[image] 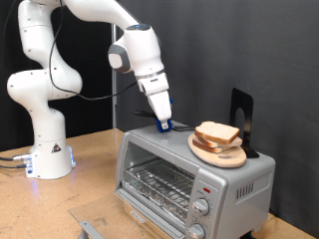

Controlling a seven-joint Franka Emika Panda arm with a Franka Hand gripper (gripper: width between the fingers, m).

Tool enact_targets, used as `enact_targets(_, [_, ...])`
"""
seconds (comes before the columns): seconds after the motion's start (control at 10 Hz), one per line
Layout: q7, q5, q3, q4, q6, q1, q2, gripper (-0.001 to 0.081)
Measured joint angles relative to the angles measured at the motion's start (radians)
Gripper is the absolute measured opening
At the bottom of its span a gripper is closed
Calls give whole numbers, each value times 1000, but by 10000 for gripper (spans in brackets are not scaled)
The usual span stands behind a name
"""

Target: Make a piece of toast with the oven

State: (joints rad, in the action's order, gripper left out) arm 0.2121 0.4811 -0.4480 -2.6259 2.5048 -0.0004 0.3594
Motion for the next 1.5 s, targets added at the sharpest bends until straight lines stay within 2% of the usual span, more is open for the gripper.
enact_targets(0.5, [0, 8, 0, 0, 1, 0, 0, 390])
enact_targets(0.8, [52, 110, 19, 23, -5, 19, 10, 390])
enact_targets(0.9, [68, 132, 31, 36, -31, 25, 24, 390])
enact_targets(1.1, [71, 137, 69, 79, -204, 26, 63, 391])
enact_targets(1.3, [72, 164, 56, 55, -118, 29, 62, 391])
enact_targets(1.5, [77, 297, 54, 1, 27, 55, 83, 391])
